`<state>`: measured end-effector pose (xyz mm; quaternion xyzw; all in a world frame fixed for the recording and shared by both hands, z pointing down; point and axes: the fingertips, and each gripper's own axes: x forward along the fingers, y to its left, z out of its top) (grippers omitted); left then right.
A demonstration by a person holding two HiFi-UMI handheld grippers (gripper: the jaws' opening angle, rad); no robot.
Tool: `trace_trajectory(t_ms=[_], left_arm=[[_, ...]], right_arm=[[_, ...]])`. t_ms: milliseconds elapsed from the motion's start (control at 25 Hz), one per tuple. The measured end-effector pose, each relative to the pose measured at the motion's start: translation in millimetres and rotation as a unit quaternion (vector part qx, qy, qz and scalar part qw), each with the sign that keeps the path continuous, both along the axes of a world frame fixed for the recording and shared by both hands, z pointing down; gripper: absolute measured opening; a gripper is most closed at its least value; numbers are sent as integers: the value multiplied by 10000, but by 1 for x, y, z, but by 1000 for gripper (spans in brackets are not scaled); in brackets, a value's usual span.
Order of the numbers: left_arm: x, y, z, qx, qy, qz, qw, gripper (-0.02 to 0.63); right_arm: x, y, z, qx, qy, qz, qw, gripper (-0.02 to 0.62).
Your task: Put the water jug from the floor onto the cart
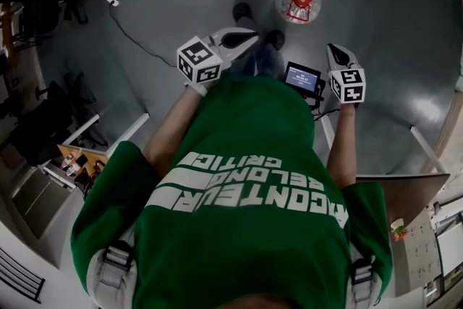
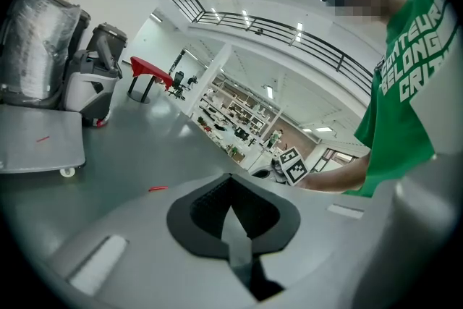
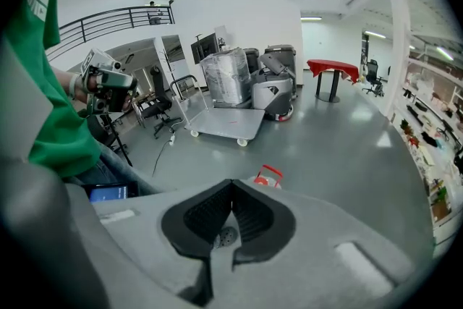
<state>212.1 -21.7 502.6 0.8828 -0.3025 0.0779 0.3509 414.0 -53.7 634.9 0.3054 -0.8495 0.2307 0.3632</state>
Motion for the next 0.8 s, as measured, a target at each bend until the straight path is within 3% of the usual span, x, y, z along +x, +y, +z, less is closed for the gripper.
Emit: trace_trajectory(t_ms=[320,800], left_arm=[[4,-17,8,19,54,-36,10000,9],[14,-28,44,-152,126,-46,9998,9]], right_arm=[[-30,-39,14,73,-43,-313,9995,-6],[-51,-68,65,12,-64,-386,9992,-6]])
